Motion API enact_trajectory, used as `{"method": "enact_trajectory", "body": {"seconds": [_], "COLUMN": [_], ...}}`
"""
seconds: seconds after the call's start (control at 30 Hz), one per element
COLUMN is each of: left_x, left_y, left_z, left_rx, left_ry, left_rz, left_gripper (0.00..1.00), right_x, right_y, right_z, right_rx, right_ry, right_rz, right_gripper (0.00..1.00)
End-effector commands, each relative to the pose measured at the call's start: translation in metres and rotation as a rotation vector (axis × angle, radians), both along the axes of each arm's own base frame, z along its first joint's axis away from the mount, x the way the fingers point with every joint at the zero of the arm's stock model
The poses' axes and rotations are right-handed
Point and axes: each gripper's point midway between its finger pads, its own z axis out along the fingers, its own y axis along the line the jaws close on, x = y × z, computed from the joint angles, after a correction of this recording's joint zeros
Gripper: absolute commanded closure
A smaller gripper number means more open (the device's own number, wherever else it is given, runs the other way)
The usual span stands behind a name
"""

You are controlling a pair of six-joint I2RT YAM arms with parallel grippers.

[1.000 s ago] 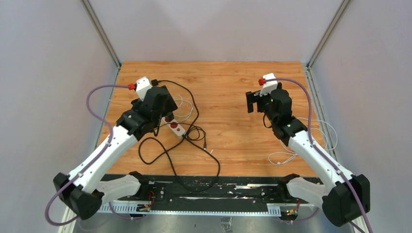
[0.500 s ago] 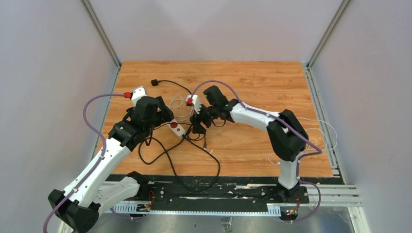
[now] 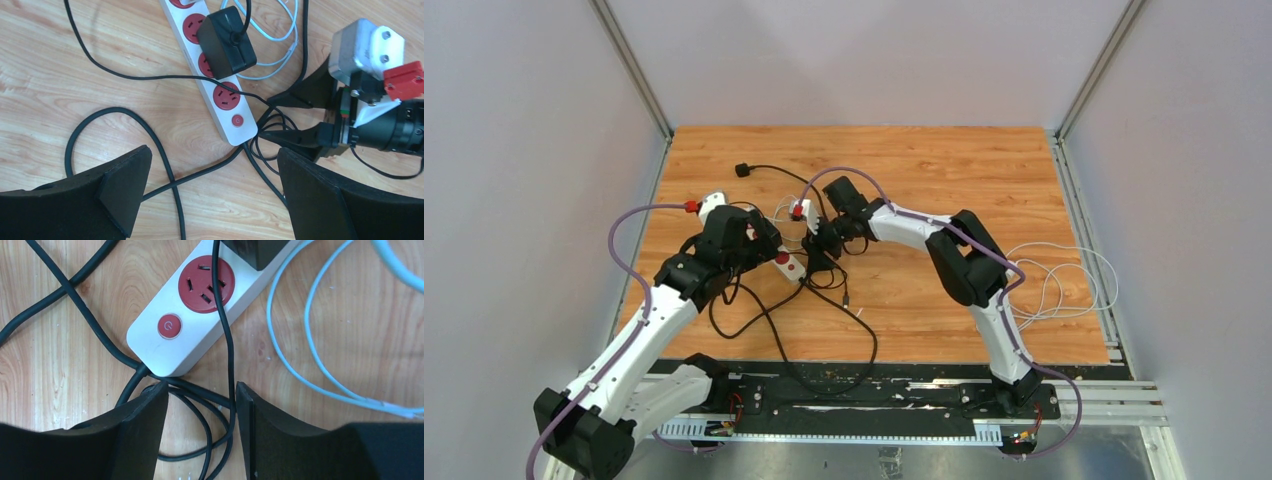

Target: Insert the plug

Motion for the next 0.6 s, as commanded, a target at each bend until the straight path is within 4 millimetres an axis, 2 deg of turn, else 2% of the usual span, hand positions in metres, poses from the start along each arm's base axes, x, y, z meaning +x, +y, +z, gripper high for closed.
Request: {"method": "enact_trajectory", "body": {"seconds": [0.0, 0.1, 0.17, 0.2, 0.3, 0.43, 0.57], "left_x": [0.003, 0.004, 0.005, 0.005, 0.005, 0.006, 0.008], "left_y": [-0.008, -0.010, -0.010, -0.010, -0.009, -0.006, -0.004], "left_z": [-0.006, -0.008, -0.007, -0.006, -0.005, -0.003, -0.001], "left_rx": [-0.042, -0.043, -0.044, -0.044, -0.040, -0.027, -0.017], "left_ry": [0.011, 0.021, 0.020, 0.018, 0.015, 0.011, 0.005], "left_rz": [-0.018, -0.023, -0.025, -0.026, -0.026, -0.017, -0.008], "left_gripper": [0.00, 0.00, 0.00, 0.00, 0.00, 0.00, 0.00], "right_x": [-0.014, -0.012, -0.010, -0.011, -0.012, -0.015, -0.023], "right_y": [0.005, 0.005, 0.007, 0.007, 0.004, 0.000, -0.006], "right_z": [-0.019, -0.023, -0.024, -0.024, -0.018, 0.011, 0.045], "right_rx": [-0.001, -0.002, -0.004, -0.004, -0.006, 0.013, 0.028], "right_ry": [0.080, 0.080, 0.077, 0.079, 0.074, 0.031, -0.005], "right_rz": [0.057, 0.057, 0.056, 0.059, 0.060, 0.059, 0.034], "right_gripper": [0.43, 0.42, 0.46, 0.53, 0.80, 1.00, 1.00]}}
